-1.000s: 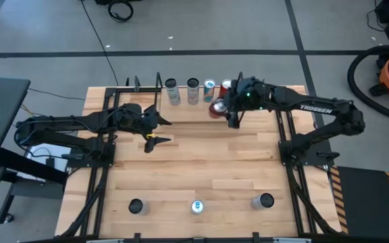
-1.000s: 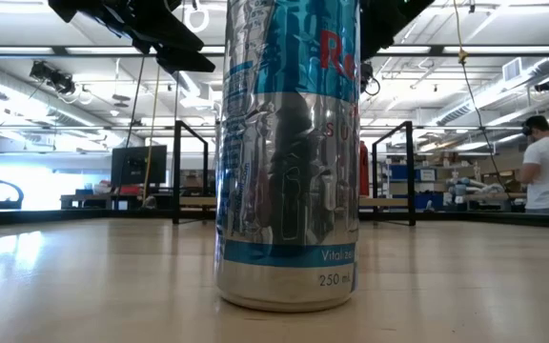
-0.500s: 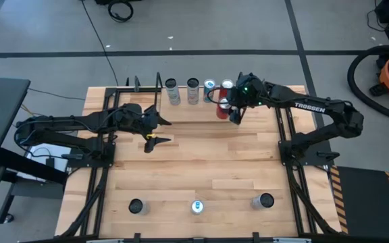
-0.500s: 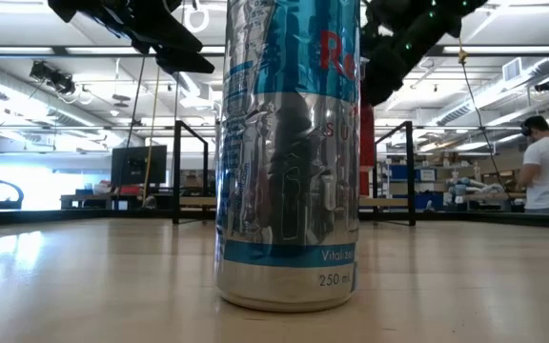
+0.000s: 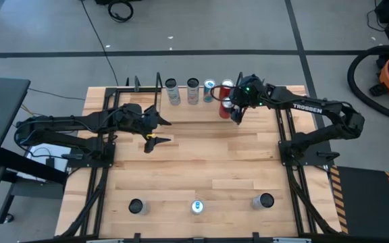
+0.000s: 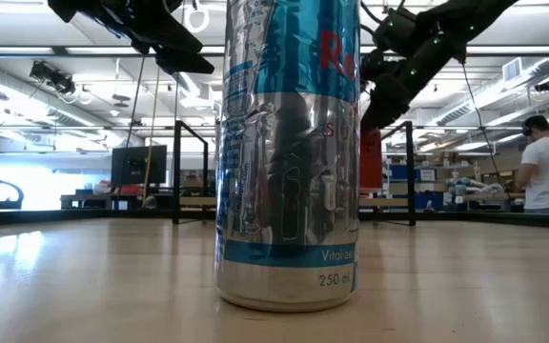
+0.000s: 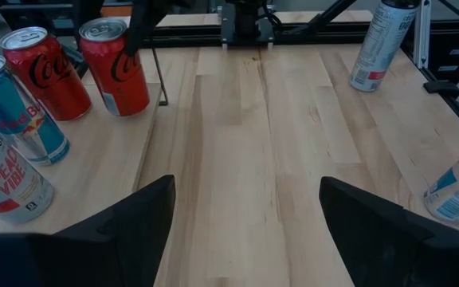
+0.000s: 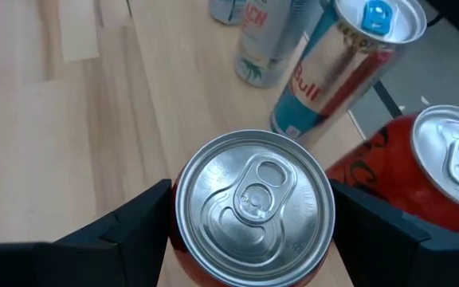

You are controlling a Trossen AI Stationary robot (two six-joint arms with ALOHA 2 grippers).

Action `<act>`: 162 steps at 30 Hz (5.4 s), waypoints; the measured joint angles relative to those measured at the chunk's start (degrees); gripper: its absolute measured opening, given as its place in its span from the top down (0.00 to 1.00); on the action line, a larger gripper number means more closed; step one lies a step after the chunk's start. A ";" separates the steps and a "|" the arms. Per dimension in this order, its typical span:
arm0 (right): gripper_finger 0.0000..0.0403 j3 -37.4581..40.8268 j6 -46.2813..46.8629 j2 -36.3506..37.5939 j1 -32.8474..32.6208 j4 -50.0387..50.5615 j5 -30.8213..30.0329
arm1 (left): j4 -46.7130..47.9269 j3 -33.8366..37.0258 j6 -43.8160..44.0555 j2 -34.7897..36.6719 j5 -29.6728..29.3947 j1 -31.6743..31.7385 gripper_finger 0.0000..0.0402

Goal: Place canned beverage on shelf
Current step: Put the red soda can on the shelf aligned with the other red soda can, then put the blue soda can on the shelf aligned with the other blue soda can

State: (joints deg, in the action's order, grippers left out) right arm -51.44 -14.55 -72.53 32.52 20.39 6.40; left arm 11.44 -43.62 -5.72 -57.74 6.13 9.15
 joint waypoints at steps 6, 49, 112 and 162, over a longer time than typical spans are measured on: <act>0.26 2.01 -0.28 0.00 1.68 -1.93 0.45 | 0.00 0.00 0.04 0.00 0.00 -0.01 0.22; 0.10 4.31 -0.14 5.54 3.64 -10.26 0.70 | -0.02 0.00 -0.02 -0.02 -0.01 0.00 0.22; 0.14 0.36 3.56 -24.50 -37.69 -50.29 41.99 | -0.87 0.02 -0.02 -0.02 -0.02 0.00 0.22; 0.14 -8.13 4.52 -33.31 -40.98 -52.73 43.71 | -0.52 0.02 6.84 -0.02 -0.94 0.00 0.22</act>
State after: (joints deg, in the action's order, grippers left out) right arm -59.57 -10.03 -105.84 -8.46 -32.34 50.10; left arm 10.92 -43.59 1.12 -57.76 5.19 9.15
